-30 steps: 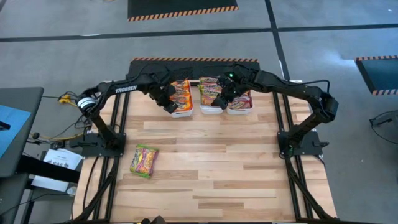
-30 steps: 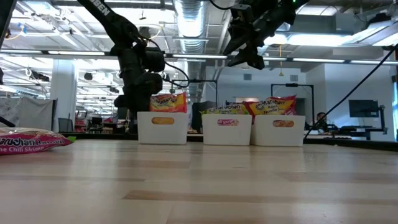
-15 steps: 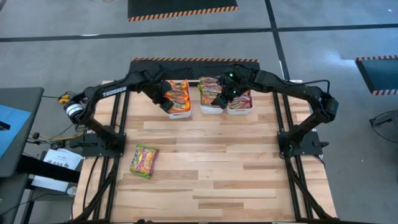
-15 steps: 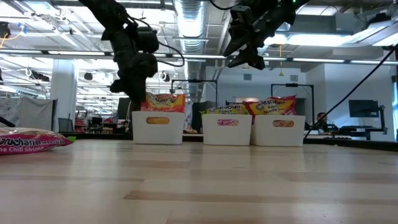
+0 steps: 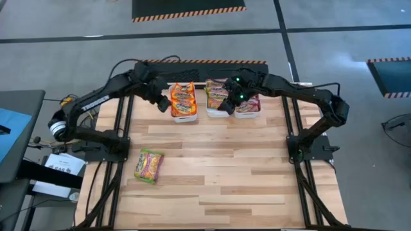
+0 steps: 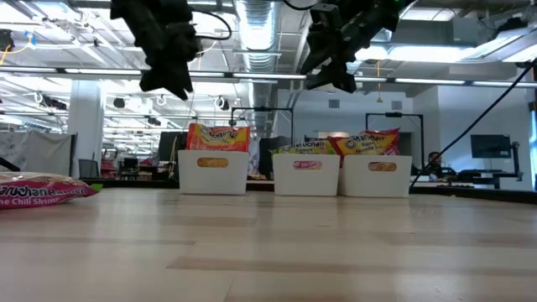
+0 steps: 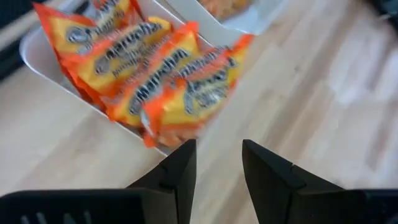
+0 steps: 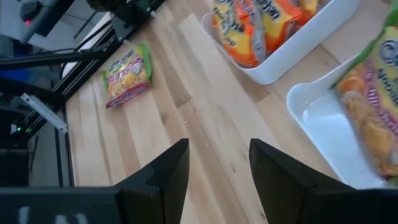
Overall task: Sort Maruchan noodles
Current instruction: Put the green noodle pack into the center white bin
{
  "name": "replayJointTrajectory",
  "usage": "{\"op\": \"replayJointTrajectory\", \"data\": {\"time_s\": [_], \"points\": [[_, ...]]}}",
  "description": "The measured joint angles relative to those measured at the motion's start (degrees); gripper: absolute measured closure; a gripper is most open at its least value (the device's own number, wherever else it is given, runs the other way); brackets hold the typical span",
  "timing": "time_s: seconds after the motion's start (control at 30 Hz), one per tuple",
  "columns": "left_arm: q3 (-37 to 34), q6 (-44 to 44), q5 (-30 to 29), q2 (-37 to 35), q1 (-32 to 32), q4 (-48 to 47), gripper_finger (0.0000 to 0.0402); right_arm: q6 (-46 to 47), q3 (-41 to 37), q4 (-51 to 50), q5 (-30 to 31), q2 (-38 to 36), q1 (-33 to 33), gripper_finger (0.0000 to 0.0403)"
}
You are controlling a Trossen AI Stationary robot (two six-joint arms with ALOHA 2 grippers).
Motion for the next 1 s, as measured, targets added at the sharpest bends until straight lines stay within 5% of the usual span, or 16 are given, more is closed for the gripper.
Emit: {"op": "replayJointTrajectory", "data": {"time_s": [0.37,0.67,1.0], "points": [[0.0,-4.0,23.3,-6.6,-1.4,-11.0,0.0288,4.8,0.0,0.0,0.0,0.0,6.7,0.021],[0.0,-3.4,14.8,-15.6,-9.1,-30.3,0.0288,13.8,0.0,0.6,0.9,0.0,13.1,0.021],[-3.6,-4.4,14.8,-20.2,-16.8,-40.3,0.0247,19.7,0.0,4.7,9.3,0.0,22.4,0.021]]}}
